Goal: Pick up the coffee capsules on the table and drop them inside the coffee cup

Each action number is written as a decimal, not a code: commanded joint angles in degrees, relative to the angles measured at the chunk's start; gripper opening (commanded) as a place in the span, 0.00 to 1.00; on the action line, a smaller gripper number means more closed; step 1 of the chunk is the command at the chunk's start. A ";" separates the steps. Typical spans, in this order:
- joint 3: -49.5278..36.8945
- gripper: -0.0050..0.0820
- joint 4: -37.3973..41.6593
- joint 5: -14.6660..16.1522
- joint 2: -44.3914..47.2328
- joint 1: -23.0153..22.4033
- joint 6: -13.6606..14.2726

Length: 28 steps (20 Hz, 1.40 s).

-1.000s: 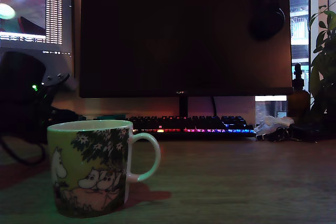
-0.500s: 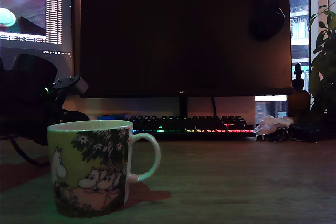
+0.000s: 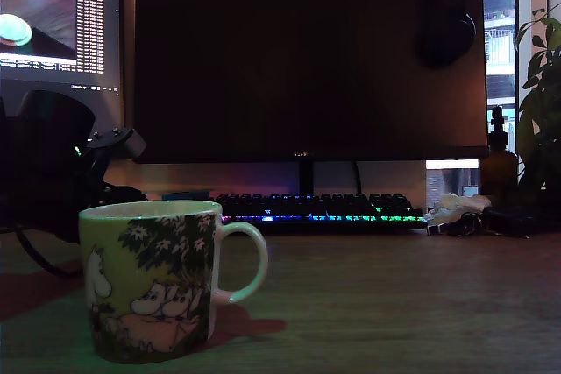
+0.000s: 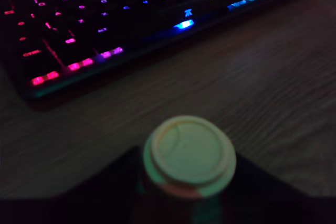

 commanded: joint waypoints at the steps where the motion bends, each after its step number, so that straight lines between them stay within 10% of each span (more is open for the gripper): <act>1: -0.37 0.30 -1.03 0.00 1.42 -0.09 -0.52; 13: -0.37 0.22 -1.66 0.20 -0.02 -0.07 -1.42; 28: -0.46 0.23 -23.74 1.05 -16.31 -0.04 0.59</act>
